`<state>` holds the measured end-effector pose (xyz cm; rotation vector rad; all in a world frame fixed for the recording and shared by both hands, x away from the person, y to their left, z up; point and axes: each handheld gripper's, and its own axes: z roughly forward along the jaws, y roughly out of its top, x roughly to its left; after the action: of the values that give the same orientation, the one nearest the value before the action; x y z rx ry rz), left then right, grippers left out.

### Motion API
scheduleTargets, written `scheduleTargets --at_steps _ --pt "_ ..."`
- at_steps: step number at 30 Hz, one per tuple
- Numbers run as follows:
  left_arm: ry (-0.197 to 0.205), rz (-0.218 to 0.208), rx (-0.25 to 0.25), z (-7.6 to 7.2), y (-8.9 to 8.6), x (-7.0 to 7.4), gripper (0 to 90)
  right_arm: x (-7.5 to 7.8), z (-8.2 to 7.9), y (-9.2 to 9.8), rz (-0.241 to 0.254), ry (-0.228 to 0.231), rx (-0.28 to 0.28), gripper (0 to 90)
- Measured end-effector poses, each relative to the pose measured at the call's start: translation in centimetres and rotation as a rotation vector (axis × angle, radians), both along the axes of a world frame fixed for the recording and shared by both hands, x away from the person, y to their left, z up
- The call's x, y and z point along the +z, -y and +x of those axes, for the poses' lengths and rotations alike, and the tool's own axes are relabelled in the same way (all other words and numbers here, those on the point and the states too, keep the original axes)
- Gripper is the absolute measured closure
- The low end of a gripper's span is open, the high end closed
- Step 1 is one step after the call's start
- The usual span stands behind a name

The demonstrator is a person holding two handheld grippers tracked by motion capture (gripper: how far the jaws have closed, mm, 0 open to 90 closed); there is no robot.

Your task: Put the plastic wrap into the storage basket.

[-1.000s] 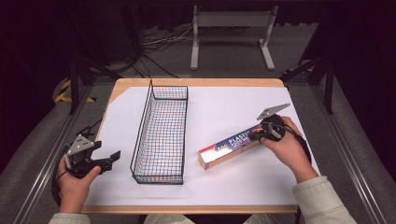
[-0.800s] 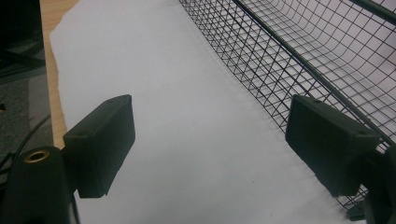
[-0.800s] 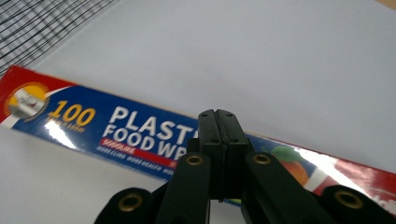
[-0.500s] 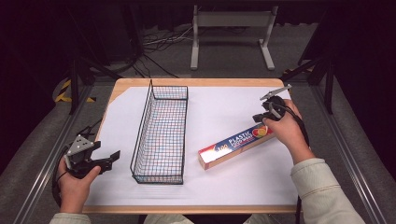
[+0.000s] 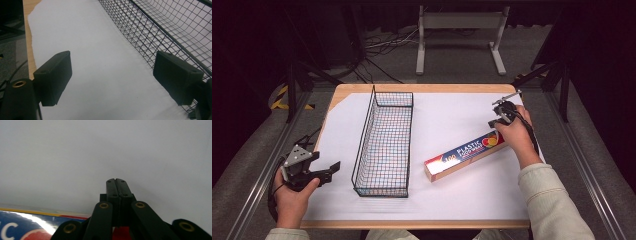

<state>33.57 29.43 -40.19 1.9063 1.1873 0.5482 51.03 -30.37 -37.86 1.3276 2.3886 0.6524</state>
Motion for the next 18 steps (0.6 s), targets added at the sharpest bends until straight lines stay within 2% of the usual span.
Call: scheduleTargets --at_steps 4,7,14,18 --pt "0.002 0.001 0.001 0.0 0.0 0.0 16.4 -0.6 0.3 0.4 -0.07 -0.034 -0.013 90.0" --pt "0.0 0.001 -0.001 0.0 0.0 -0.1 16.4 -0.6 0.2 0.6 -0.058 -0.045 -0.022 90.0" --pt "0.003 -0.01 0.005 0.0 -0.1 0.0 16.4 -0.2 -1.3 1.2 -0.125 -0.124 -0.04 90.0" --pt "0.006 -0.01 0.006 0.1 -0.1 0.1 16.4 0.0 -2.9 2.2 -0.111 -0.144 -0.039 90.0"
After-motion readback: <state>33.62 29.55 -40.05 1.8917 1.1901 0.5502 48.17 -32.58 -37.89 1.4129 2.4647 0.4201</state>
